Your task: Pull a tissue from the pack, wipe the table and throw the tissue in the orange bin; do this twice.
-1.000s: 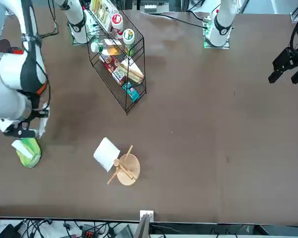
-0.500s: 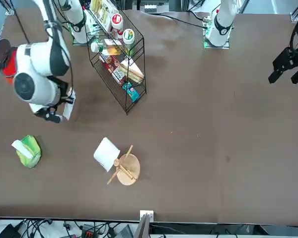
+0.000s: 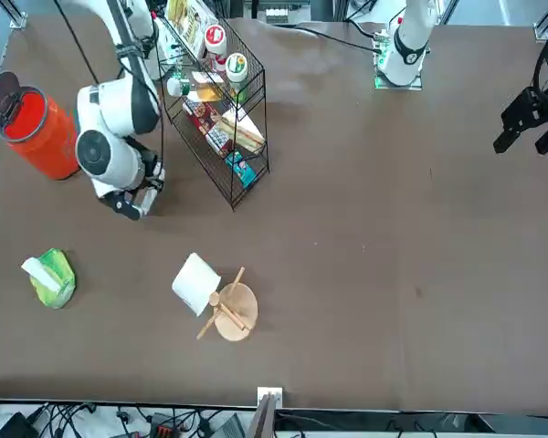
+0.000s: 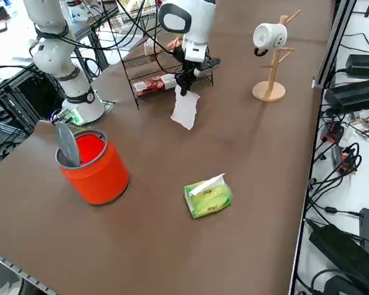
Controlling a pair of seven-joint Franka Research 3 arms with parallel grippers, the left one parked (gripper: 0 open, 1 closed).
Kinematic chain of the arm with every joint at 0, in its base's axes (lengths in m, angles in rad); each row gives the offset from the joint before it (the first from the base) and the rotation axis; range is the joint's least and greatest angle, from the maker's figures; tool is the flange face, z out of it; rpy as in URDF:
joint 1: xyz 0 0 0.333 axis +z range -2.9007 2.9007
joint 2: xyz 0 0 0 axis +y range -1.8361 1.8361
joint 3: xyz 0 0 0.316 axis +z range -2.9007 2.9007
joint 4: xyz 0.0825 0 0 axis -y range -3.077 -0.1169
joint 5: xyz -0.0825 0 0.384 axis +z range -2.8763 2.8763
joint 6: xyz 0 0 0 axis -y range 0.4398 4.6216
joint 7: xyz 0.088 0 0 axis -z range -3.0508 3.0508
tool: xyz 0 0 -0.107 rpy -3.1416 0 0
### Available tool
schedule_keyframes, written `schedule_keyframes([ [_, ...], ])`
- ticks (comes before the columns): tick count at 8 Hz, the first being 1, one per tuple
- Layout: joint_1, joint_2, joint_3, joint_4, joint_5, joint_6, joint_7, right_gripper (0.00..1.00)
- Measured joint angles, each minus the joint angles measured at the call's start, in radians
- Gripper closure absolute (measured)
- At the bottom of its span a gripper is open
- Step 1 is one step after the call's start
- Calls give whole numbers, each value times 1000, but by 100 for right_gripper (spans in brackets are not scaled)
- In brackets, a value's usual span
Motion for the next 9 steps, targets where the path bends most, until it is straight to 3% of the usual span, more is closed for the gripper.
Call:
schedule_keyframes([
  [3, 45, 43, 0, -12, 13, 31, 50, 99],
  [9, 60, 50, -2, -140, 13, 119, 51, 99],
])
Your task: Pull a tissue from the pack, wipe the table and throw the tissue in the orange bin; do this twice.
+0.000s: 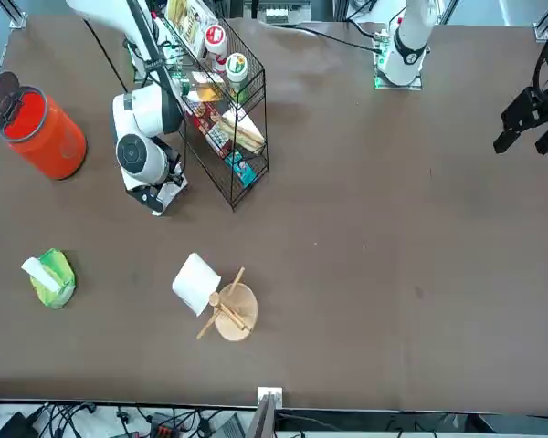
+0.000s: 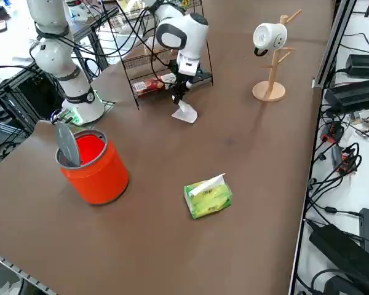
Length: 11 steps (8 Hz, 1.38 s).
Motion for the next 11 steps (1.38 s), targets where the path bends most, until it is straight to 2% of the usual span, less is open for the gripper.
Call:
schedule_keyframes([
  [6, -14, 43, -5, -34, 0, 46, -1, 99],
  [11, -55, 65, -6, -41, 0, 50, -8, 99],
])
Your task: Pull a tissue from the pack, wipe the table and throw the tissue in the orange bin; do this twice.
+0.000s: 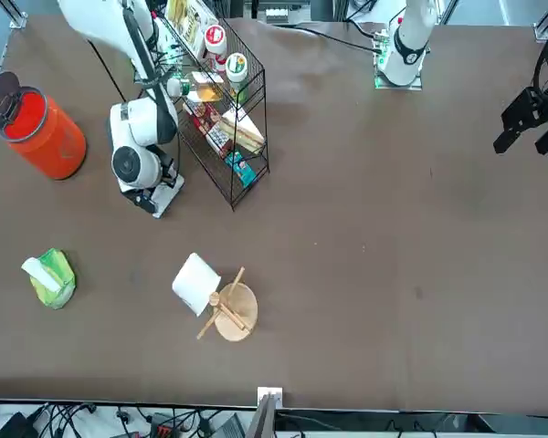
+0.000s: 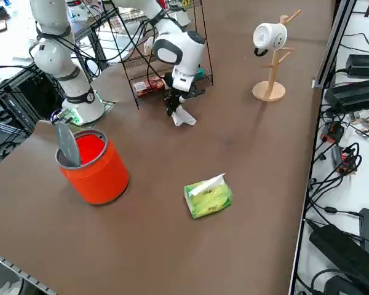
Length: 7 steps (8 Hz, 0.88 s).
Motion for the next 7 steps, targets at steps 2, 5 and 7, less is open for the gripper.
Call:
schedule_keyframes([
  [2, 0, 6, 0, 0, 0, 3, 0, 99],
  [5, 0, 4, 0, -4, 0, 1, -1, 99],
  [7, 0, 3, 0, -8, 0, -19, -2, 99],
])
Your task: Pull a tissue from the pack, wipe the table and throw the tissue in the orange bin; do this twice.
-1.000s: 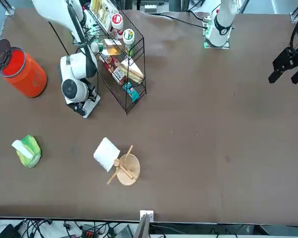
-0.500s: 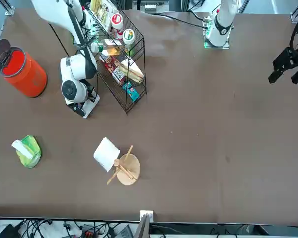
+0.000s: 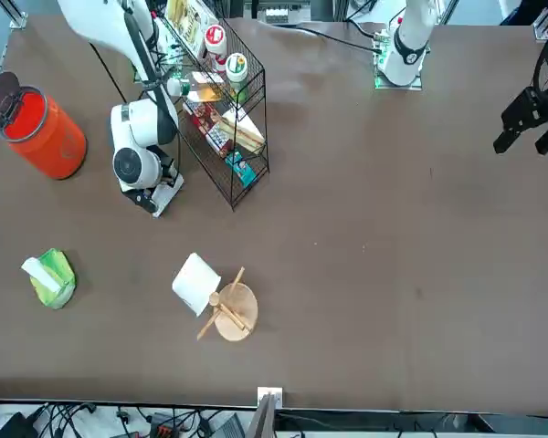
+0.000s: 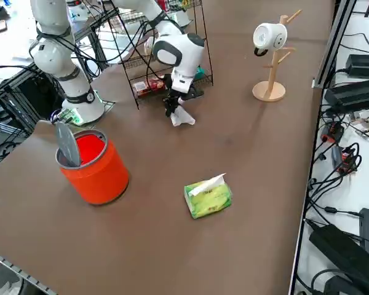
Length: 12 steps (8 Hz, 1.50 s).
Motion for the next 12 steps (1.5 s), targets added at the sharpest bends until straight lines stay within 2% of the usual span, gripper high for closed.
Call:
schedule_keyframes([
  [6, 0, -6, 0, -28, 0, -78, -15, 99],
  [9, -19, -33, -2, -56, 0, -129, -43, 99],
  [12, -40, -44, -5, -64, 0, -122, -53, 99],
])
